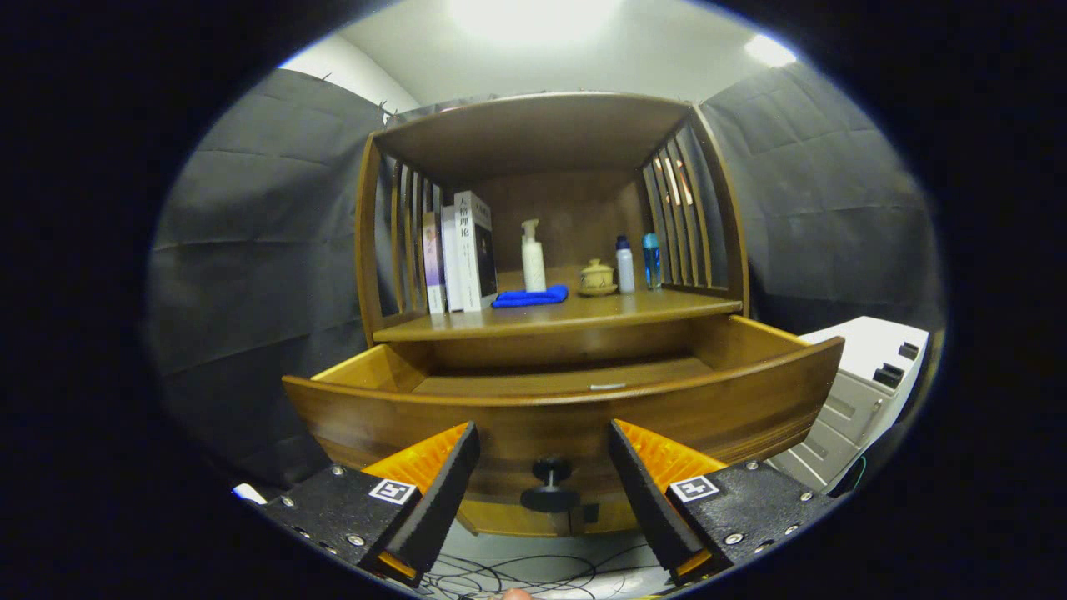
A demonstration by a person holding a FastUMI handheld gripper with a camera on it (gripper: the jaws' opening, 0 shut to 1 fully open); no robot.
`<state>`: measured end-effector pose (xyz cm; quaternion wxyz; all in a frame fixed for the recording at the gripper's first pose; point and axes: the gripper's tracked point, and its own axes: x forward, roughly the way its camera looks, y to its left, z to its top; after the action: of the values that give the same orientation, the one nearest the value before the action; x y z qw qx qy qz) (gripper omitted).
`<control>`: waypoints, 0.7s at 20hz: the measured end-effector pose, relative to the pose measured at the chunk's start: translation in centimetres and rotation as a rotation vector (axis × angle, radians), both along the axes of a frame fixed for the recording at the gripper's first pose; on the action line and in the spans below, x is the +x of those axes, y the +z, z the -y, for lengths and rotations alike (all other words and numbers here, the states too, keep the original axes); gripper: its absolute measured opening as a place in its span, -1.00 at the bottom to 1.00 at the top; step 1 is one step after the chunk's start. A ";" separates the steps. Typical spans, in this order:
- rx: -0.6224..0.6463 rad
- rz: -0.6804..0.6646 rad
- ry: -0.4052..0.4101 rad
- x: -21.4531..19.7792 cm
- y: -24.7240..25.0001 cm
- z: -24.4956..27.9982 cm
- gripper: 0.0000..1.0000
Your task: Pull open the drawer, take out the items inside it, and place them on the countertop above the cabinet.
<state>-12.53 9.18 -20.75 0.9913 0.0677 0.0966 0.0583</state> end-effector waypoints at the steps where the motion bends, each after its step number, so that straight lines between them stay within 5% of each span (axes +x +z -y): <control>1: -0.006 0.009 -0.006 0.1 0.9 0.3 0.89; 14: -0.096 -0.130 -0.136 8.8 6.3 3.9 0.89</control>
<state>-3.71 5.28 -14.40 0.9867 0.0302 0.1584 -0.0185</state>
